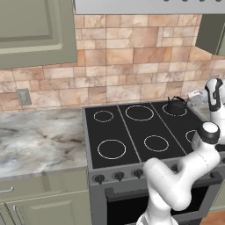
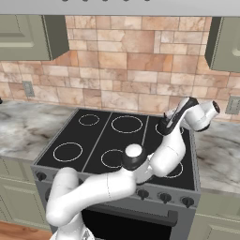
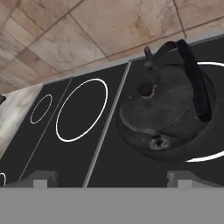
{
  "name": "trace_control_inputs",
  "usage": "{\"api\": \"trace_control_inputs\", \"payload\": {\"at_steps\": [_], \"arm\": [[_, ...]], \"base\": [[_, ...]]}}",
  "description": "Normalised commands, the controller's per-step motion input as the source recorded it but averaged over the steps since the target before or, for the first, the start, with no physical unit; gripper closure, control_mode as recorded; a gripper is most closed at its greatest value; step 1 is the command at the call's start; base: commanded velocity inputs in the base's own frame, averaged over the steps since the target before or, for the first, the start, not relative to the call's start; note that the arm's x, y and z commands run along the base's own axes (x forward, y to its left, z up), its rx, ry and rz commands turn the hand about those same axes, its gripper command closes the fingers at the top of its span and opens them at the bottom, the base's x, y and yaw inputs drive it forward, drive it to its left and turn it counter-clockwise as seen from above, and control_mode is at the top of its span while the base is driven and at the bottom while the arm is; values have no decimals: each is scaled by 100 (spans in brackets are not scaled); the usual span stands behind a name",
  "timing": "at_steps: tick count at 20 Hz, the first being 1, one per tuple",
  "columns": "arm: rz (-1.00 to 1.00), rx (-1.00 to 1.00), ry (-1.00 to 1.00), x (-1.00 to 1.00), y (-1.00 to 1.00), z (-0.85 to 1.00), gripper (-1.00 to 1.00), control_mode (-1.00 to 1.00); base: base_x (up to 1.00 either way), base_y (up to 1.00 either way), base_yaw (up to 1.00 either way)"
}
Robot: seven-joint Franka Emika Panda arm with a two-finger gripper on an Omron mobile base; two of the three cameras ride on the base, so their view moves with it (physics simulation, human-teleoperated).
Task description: The kettle is done boiling. Turn off the stove, then wait for 300 timesteps before moving the kettle to the dining table.
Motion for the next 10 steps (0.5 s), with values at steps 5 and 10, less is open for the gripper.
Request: {"api": "trace_control_inputs", "payload": {"at_steps": [5, 10], "arm": [[0, 0, 4, 35, -24, 0, -100, -100], [0, 0, 5, 29, -36, 0, -100, -100]], "base": [[0, 0, 0], [0, 0, 0]]}}
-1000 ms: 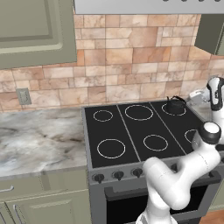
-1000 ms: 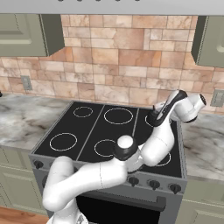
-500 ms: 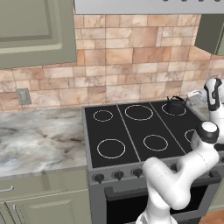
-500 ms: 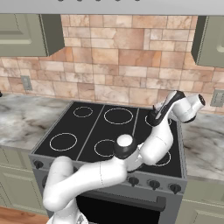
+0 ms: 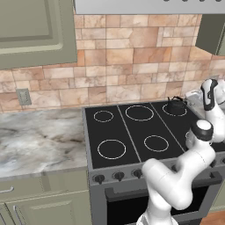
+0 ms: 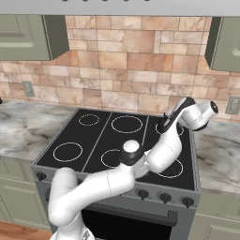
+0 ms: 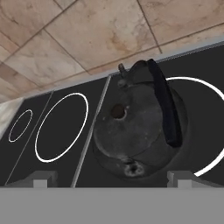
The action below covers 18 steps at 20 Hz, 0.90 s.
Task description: The kettle is done boiling. Turn off the stove, then wait for 300 timesteps before moving the kettle to the dining table.
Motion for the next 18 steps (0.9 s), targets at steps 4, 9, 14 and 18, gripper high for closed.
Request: {"api": "trace_control_inputs", "payload": {"at_steps": [4, 9, 14, 18], "arm": [[0, 0, 4, 29, -39, 0, -100, -100], [0, 0, 4, 28, -33, 0, -100, -100], [2, 0, 5, 28, -21, -2, -100, -100], [6, 2, 9, 25, -15, -5, -100, -100]], "base": [[0, 0, 0], [0, 0, 0], [0, 0, 0], [0, 0, 0]]}}
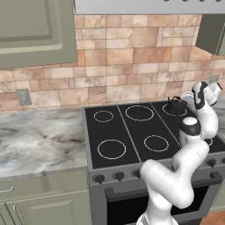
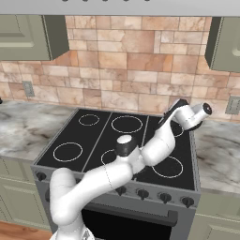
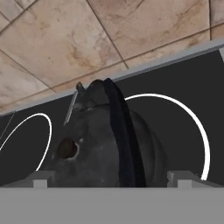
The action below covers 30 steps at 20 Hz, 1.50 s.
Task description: The kettle is done boiling. Turn off the stove, then wait for 300 timesteps before moving the kettle to the dining table.
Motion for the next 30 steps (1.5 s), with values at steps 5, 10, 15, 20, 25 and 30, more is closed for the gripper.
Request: {"api": "trace_control_inputs", "payload": {"at_steps": [5, 10, 15, 20, 25, 30], "arm": [[8, 3, 7, 20, -15, -4, -100, -100], [9, 2, 3, 15, -16, -2, -100, -100], [9, 3, 0, 8, -21, -1, -100, -100], [6, 2, 2, 9, -6, -5, 100, -100], [2, 4, 5, 1, 0, -7, 100, -100], [1, 6, 2, 0, 0, -1, 100, -100]], "base": [[0, 0, 0], [0, 0, 0], [0, 0, 0], [0, 0, 0], [0, 0, 0], [0, 0, 0]]}}
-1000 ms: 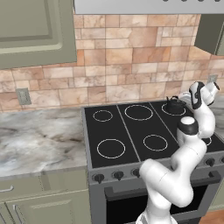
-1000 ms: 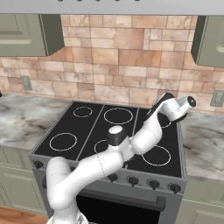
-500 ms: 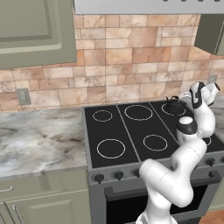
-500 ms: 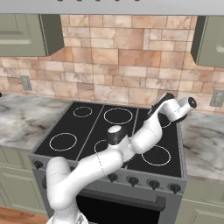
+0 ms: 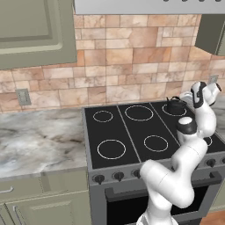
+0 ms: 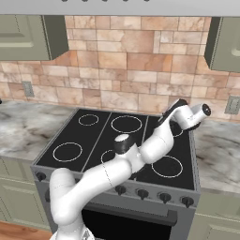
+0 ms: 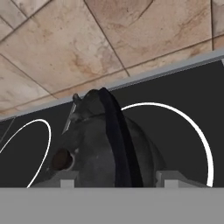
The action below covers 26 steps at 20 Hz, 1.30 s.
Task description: The kettle is done boiling. Turn off the stove, then wait for 300 timesteps before moving the kettle to the dining table.
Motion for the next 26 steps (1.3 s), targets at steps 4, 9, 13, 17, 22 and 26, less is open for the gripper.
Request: {"api": "trace_control_inputs", "payload": {"at_steps": [4, 9, 13, 17, 22, 26], "arm": [[0, 7, 0, 0, -1, 0, 100, -100], [0, 7, -2, -8, 0, 0, 100, -100], [0, 8, 0, -12, 0, 0, 100, -100], [0, 7, 0, -7, 0, 1, 100, -100], [0, 5, 0, -2, 0, 15, 100, -100], [0, 4, 0, -5, 0, 25, 100, -100]], "base": [[0, 0, 0], [0, 0, 0], [0, 0, 0], [0, 0, 0], [0, 0, 0], [0, 0, 0]]}}
